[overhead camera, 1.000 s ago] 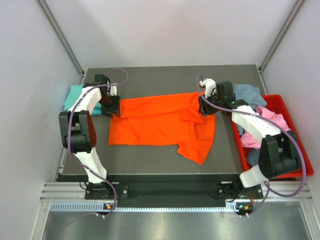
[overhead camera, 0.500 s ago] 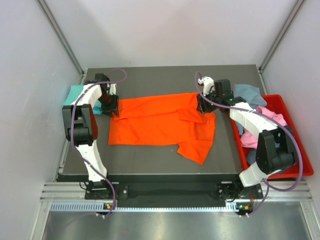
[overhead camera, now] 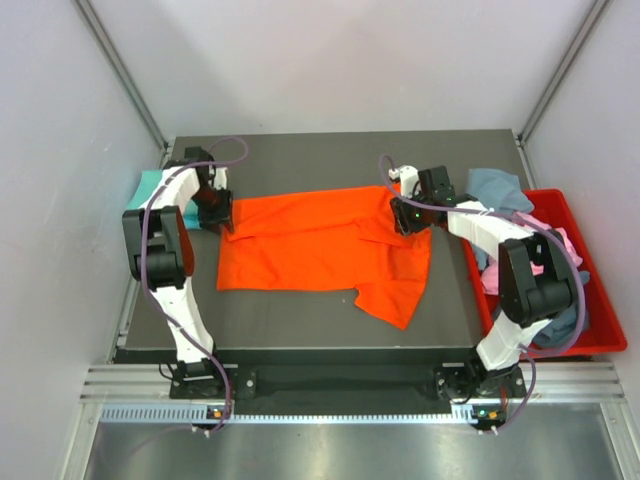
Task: Fold and stack the t-shirts
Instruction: Fold the tshirt
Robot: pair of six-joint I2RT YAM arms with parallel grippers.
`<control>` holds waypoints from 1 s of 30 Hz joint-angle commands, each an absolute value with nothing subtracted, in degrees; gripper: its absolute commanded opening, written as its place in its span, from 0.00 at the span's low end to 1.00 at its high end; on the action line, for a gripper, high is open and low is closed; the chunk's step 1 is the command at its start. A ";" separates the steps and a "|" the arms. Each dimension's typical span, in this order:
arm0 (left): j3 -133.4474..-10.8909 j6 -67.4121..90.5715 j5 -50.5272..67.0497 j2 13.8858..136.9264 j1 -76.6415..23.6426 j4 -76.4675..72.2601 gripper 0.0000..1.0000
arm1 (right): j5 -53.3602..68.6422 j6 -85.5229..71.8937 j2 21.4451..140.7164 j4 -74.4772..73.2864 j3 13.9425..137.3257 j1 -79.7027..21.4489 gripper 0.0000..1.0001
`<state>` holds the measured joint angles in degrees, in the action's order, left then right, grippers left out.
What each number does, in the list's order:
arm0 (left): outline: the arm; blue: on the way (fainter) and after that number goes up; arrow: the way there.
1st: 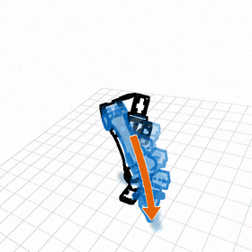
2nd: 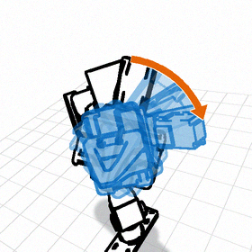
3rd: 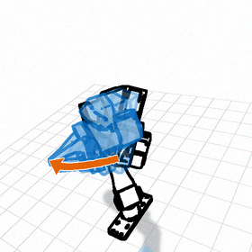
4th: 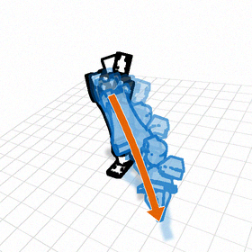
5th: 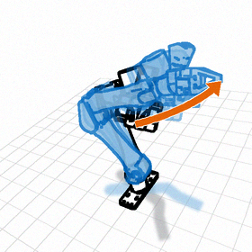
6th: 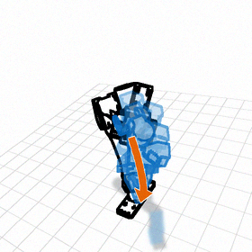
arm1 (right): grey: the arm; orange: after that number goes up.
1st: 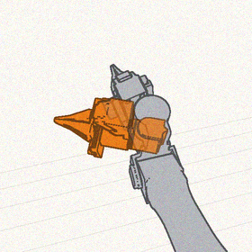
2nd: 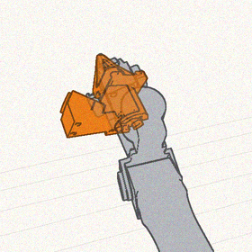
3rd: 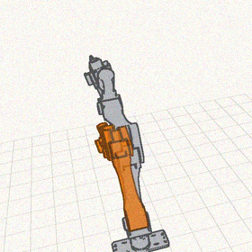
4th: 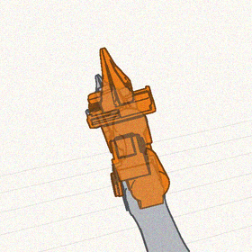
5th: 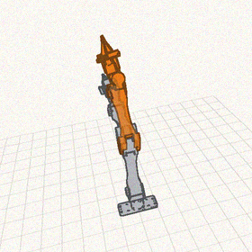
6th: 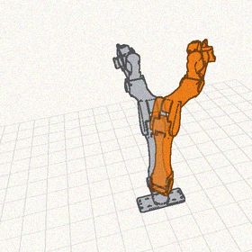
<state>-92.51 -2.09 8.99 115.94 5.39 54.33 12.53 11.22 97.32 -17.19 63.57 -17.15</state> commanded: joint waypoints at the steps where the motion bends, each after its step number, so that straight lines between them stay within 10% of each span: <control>1: -94.92 -2.55 10.28 117.86 5.71 55.11 0.45 | 11.52 12.92 97.21 -15.91 66.18 -17.93 0.43; 8: -98.52 -1.84 12.30 121.46 5.80 55.55 0.37 | 11.16 13.01 97.12 -15.38 64.16 -18.10 0.42; 15: -98.17 -1.85 11.69 119.36 6.41 55.63 0.00 | 11.25 12.83 96.86 -15.21 63.81 -18.11 0.41; 30: -100.28 -5.54 7.91 116.54 6.50 60.38 0.04 | 12.39 12.13 96.15 -15.03 63.46 -18.72 0.41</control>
